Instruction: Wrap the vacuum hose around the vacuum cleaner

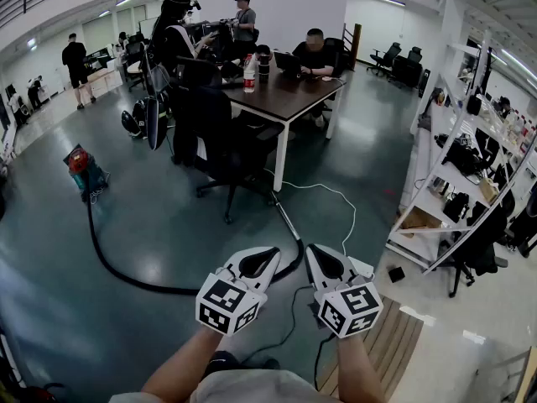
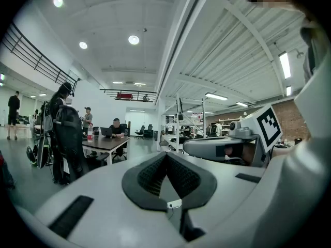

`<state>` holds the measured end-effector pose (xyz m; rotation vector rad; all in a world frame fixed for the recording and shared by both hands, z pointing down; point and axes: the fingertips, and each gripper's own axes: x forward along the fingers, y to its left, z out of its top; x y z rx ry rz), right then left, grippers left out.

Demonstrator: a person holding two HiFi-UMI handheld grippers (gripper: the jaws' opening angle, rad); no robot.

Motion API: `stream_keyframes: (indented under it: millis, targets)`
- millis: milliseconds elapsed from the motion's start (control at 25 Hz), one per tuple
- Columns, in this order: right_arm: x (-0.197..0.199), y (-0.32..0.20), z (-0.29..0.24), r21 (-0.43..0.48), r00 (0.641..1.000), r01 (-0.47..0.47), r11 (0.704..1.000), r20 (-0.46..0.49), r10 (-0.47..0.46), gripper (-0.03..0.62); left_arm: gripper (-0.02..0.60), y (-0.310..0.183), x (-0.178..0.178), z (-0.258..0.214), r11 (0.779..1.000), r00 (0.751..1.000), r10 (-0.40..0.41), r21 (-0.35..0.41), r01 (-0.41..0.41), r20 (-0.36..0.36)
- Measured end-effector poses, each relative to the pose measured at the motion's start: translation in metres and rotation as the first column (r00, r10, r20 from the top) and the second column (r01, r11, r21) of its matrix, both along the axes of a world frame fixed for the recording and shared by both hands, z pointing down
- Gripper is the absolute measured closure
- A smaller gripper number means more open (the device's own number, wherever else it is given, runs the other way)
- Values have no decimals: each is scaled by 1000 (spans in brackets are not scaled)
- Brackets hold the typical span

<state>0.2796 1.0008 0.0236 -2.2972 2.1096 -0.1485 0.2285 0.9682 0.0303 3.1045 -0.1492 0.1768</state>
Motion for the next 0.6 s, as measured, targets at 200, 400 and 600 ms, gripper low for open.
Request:
stream_keyframes:
  millis: [200,400,600]
  targets:
    - [5,-2,0,4,1000,1,1000,10,-1,592,575,-2,3,1,1000,1000,-4,-5,4,0]
    - [7,-3,-1,7,1000,-1,1000,21,1,591,575,-2,4,1,1000,1000,-6,-8,6,1]
    - [11,-2,2,3,1000,-4,1000,13,3,592,577,-1,7,5,1000,1000,-13,-11,13,2]
